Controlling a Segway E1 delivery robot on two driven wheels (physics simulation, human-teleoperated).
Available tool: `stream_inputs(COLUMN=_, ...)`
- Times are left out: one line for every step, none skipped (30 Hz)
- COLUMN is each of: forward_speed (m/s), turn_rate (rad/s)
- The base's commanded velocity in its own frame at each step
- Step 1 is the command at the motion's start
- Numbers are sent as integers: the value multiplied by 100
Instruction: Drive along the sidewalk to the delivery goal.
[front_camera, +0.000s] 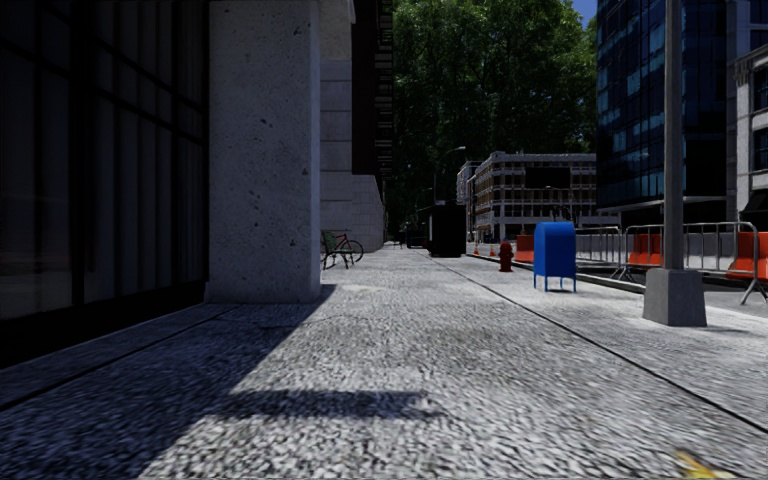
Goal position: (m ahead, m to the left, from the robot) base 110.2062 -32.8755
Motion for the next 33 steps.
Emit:
stream_inputs(forward_speed=156, turn_rate=0)
stream_inputs(forward_speed=156, turn_rate=0)
stream_inputs(forward_speed=156, turn_rate=0)
stream_inputs(forward_speed=156, turn_rate=0)
stream_inputs(forward_speed=156, turn_rate=0)
stream_inputs(forward_speed=156, turn_rate=0)
stream_inputs(forward_speed=156, turn_rate=0)
stream_inputs(forward_speed=156, turn_rate=0)
stream_inputs(forward_speed=156, turn_rate=0)
stream_inputs(forward_speed=156, turn_rate=0)
stream_inputs(forward_speed=156, turn_rate=0)
stream_inputs(forward_speed=156, turn_rate=0)
stream_inputs(forward_speed=156, turn_rate=0)
stream_inputs(forward_speed=156, turn_rate=0)
stream_inputs(forward_speed=156, turn_rate=0)
stream_inputs(forward_speed=156, turn_rate=0)
stream_inputs(forward_speed=156, turn_rate=0)
stream_inputs(forward_speed=156, turn_rate=0)
stream_inputs(forward_speed=156, turn_rate=0)
stream_inputs(forward_speed=156, turn_rate=0)
stream_inputs(forward_speed=156, turn_rate=0)
stream_inputs(forward_speed=156, turn_rate=0)
stream_inputs(forward_speed=156, turn_rate=0)
stream_inputs(forward_speed=156, turn_rate=0)
stream_inputs(forward_speed=156, turn_rate=0)
stream_inputs(forward_speed=156, turn_rate=0)
stream_inputs(forward_speed=156, turn_rate=0)
stream_inputs(forward_speed=156, turn_rate=0)
stream_inputs(forward_speed=156, turn_rate=0)
stream_inputs(forward_speed=156, turn_rate=0)
stream_inputs(forward_speed=156, turn_rate=0)
stream_inputs(forward_speed=156, turn_rate=0)
stream_inputs(forward_speed=156, turn_rate=0)
